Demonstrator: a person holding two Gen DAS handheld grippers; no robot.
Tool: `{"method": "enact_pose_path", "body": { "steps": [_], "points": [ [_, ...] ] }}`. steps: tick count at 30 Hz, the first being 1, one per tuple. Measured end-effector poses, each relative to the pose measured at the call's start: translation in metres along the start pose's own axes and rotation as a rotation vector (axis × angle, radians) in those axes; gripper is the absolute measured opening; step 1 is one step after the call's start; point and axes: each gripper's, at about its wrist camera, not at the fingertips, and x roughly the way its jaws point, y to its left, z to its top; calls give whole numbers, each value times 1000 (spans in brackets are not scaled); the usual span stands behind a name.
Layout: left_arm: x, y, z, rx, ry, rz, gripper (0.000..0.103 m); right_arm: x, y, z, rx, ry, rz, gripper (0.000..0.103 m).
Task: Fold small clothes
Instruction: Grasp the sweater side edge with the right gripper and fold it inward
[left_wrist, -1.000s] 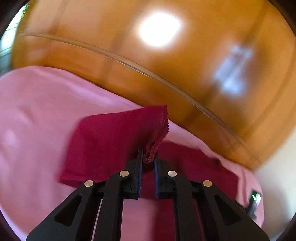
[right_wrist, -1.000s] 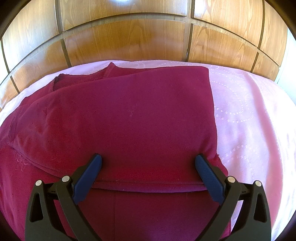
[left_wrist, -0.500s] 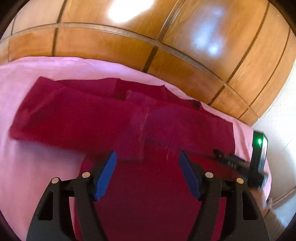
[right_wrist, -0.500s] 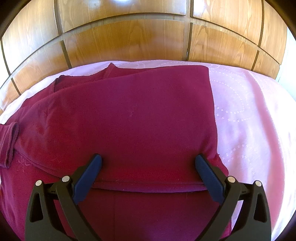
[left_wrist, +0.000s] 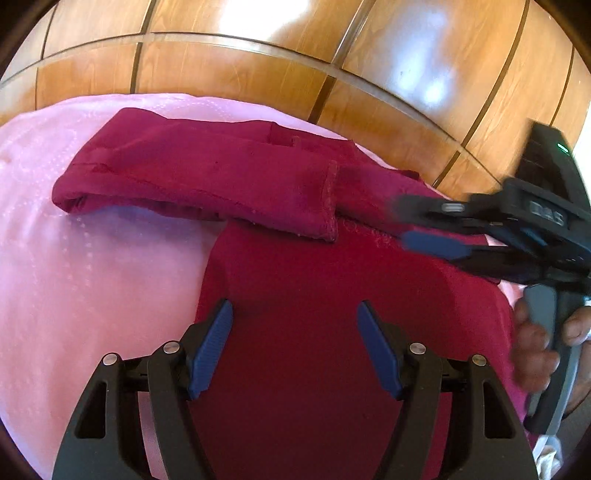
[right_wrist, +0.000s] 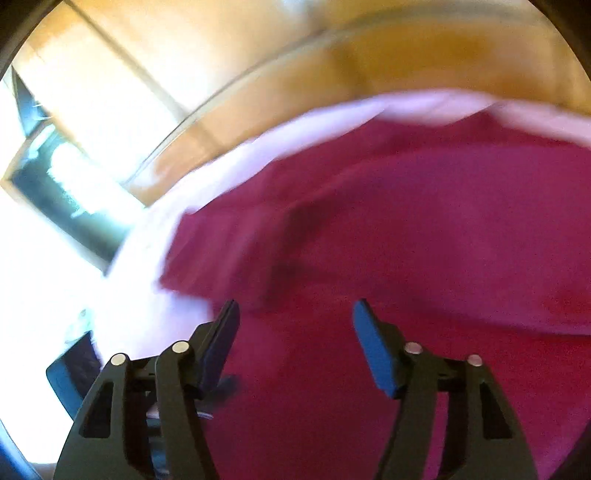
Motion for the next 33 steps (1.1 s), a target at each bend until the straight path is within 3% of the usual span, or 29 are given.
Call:
{"method": "enact_pose_path", "body": {
  "steps": [2,4,6,8,11,14,19,26,33],
  "points": [
    [-1,3,-1,-13,-4,-13,69,27,6,8,18,51,1,56],
    [-1,4,-3,-13,-9,-23,71,45,3,16,56,73,-11,45],
    [-1,3,-4,-13,-7,-27,72,50,2,23,80,63,-30,20],
    [-1,3,-4,-11,-8,-36,74,48,4,28,65,44,-75,10],
    [-2,3,-5,-12,-10,-40,74,17,29,30,-46,-34,-91,8],
    [-2,2,-5,-9,-9,-35,74,-42,47,37,-126,-180,-102,5],
    [-2,0,-5,-5,-7,-33,76,-115,18,48,-113,-340,-262,5],
    [2,-4,-3,10,-1,-13,76,-144,-88,33,52,-316,-491,5],
    [-1,-16,7,63,49,55,76,-130,-158,11,190,-239,-540,5]
  ]
}}
